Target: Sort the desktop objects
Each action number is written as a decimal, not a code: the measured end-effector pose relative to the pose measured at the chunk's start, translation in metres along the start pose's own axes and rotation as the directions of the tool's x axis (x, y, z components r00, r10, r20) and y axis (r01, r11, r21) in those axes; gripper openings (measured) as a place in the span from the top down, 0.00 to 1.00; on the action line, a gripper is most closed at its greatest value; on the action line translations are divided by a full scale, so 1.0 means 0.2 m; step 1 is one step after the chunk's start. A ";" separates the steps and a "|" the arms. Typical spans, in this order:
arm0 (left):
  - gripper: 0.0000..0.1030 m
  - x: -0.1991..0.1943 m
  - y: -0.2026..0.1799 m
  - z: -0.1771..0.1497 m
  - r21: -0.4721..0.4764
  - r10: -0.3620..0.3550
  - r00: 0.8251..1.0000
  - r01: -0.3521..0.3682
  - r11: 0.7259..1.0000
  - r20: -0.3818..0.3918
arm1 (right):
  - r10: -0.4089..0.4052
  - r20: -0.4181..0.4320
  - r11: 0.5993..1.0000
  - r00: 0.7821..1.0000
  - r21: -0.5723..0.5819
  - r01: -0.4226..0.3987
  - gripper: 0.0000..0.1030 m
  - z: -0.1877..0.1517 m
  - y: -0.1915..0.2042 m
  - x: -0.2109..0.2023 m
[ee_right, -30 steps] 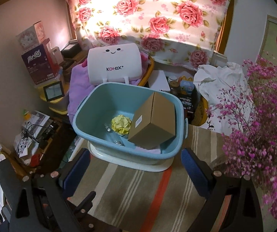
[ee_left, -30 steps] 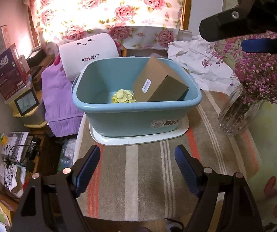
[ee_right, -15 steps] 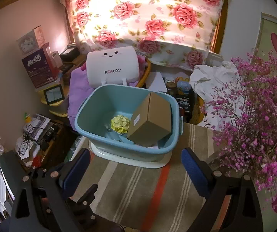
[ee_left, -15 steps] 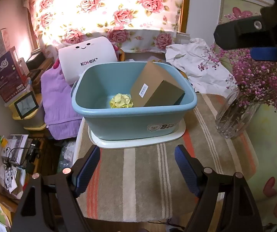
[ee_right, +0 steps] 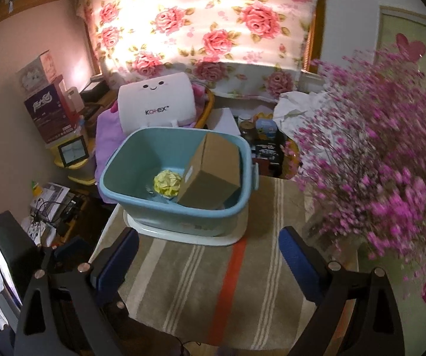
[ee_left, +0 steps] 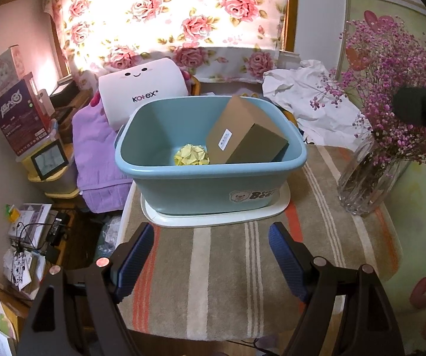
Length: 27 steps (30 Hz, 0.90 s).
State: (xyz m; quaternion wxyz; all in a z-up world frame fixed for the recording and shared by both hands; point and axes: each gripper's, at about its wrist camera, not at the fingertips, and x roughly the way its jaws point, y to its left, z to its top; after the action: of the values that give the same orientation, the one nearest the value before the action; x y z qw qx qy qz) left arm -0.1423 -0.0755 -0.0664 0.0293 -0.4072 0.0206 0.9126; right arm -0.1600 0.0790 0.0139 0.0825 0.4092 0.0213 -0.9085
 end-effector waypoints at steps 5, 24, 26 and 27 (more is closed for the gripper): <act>0.20 -0.02 -0.04 0.00 0.011 0.006 1.000 -0.006 1.000 0.017 | -0.028 -0.001 0.999 1.000 0.042 0.028 0.05 -0.12 -0.13 -0.03; 0.20 -0.14 -0.12 -0.06 -0.005 0.043 0.998 -0.043 0.999 0.041 | -0.113 -0.022 0.983 0.993 0.142 0.115 0.05 -0.48 -0.42 -0.04; 0.20 -0.15 -0.12 -0.06 0.001 0.050 0.998 -0.050 0.999 0.047 | -0.114 -0.021 0.982 0.993 0.147 0.116 0.05 -0.50 -0.42 -0.03; 0.20 -0.16 -0.12 -0.06 0.003 0.052 0.997 -0.052 0.999 0.048 | -0.114 -0.023 0.982 0.993 0.149 0.116 0.05 -0.51 -0.42 -0.03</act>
State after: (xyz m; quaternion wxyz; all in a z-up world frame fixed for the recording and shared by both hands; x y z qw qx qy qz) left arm -0.1101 -0.0529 -0.0521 0.0068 -0.3847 0.0325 0.9225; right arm -0.0942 0.1731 -0.0525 -0.0010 0.4186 -0.0229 -0.9079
